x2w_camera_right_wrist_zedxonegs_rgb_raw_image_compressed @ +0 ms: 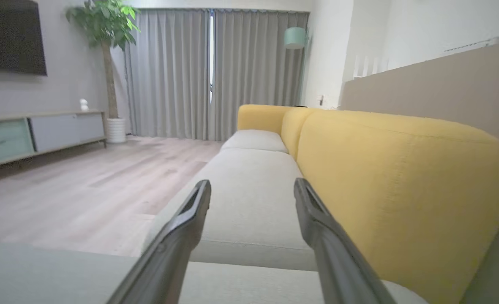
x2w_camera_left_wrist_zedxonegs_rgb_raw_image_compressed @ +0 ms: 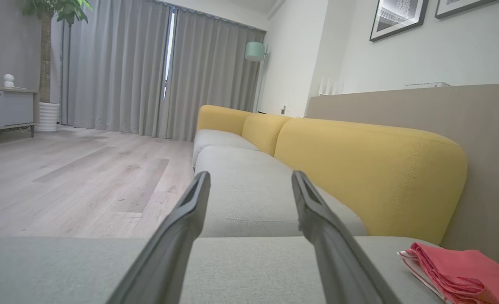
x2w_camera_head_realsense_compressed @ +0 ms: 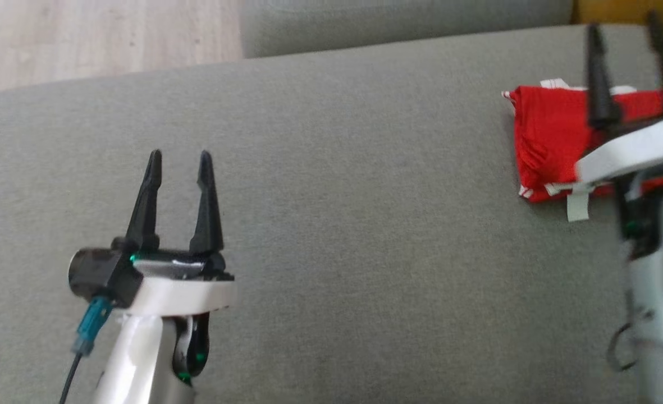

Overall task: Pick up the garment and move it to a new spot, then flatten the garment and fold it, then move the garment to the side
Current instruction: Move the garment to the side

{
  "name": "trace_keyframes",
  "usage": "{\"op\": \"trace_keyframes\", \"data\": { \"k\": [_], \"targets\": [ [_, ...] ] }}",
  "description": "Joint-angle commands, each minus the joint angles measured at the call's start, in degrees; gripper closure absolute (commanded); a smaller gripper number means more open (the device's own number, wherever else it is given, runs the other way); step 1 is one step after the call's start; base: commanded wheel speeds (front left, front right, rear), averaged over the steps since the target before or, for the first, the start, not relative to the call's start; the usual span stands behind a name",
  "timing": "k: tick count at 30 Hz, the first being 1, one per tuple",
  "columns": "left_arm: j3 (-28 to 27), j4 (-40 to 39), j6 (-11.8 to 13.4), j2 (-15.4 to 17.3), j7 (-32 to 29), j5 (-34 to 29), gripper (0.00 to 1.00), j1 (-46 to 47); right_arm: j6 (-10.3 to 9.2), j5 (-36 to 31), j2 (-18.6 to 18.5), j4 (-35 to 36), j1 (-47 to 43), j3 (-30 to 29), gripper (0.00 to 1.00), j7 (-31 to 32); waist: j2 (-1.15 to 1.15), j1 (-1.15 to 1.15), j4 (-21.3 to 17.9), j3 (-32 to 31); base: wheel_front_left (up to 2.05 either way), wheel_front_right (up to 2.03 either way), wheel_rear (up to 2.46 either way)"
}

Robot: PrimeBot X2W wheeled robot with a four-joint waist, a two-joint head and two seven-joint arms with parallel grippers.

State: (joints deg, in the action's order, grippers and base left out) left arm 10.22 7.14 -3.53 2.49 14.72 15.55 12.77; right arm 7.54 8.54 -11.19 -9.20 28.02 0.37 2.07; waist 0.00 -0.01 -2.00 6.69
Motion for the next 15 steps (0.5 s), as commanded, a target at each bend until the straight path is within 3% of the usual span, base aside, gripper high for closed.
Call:
{"op": "trace_keyframes", "data": {
  "k": [1, 6, 15],
  "targets": [
    [-2.6, -1.9, 0.1, 0.4, 0.3, -0.3, 0.00, 0.6, -0.05, 0.5, 1.8, 2.6, -0.5, 0.9, 0.00, -0.6, 0.00, 0.01, 0.9, -1.1, 0.00, 0.00, 0.00],
    [-4.5, -2.8, 1.1, 0.4, 0.3, -0.2, 0.00, -1.9, -0.05, 2.6, 7.4, 2.0, -7.6, 1.4, 0.00, -5.4, 0.00, 0.01, 1.9, -2.5, 0.00, 0.00, 0.00],
    [-5.5, -2.0, 1.1, 0.4, 0.3, 1.5, 0.00, -7.0, -0.05, 7.2, 8.3, -6.6, -17.1, 5.3, 0.00, -16.0, 0.00, 0.01, 2.5, -3.7, 0.00, 0.00, 0.00]
  ]
}}
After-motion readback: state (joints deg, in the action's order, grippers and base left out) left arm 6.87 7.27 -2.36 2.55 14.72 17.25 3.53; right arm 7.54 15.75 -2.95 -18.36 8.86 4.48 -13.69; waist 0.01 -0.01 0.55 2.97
